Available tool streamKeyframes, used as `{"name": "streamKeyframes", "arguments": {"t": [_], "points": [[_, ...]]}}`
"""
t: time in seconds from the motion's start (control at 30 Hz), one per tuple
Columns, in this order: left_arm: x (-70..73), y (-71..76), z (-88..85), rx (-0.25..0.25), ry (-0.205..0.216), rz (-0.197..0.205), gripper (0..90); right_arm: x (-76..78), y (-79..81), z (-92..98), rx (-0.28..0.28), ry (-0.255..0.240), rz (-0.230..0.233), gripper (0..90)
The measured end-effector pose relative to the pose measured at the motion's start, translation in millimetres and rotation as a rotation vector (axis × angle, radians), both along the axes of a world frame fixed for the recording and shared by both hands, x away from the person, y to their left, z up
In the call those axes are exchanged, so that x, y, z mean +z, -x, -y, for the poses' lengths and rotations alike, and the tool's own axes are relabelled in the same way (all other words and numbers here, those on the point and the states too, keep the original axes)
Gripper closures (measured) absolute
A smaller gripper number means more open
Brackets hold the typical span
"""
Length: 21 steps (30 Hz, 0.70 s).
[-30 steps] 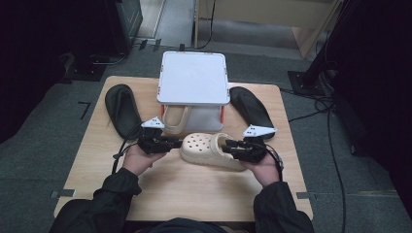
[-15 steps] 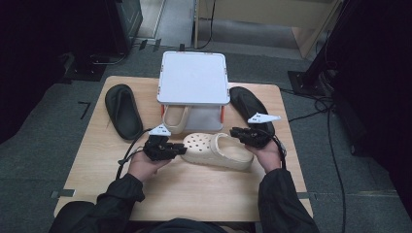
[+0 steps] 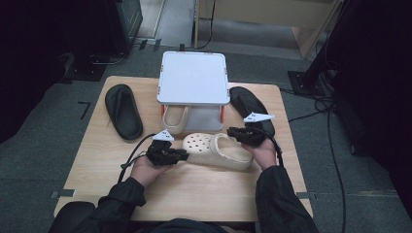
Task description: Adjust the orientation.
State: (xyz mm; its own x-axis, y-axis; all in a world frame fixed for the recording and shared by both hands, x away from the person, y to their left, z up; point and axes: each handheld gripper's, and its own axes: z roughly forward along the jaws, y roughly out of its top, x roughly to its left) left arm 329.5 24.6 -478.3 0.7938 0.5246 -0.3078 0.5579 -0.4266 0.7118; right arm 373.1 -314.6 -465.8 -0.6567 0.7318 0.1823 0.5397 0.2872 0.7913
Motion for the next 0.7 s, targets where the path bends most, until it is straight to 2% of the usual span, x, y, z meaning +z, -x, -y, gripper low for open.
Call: {"name": "streamKeyframes", "arguments": {"t": [0.07,0.23,0.37,0.53,0.7], "points": [[0.5,0.1,1.6,0.001,-0.019,0.027,74.5,-0.9,-0.6,0.0,0.001,-0.006,-0.007,80.6],[0.4,-6.6,1.2,0.028,-0.015,0.021,74.4,0.2,8.1,0.1,0.008,0.009,0.000,81.8],[0.0,-11.6,0.6,0.049,-0.005,0.012,73.3,0.1,17.6,1.5,0.014,0.004,-0.009,81.9],[0.4,-19.7,0.3,0.064,-0.013,0.011,73.1,-0.6,26.5,-1.4,0.032,0.014,-0.022,81.9],[-1.9,-29.8,1.4,0.077,-0.019,0.007,73.6,-3.6,45.0,-8.9,0.061,0.024,-0.029,81.1]]}}
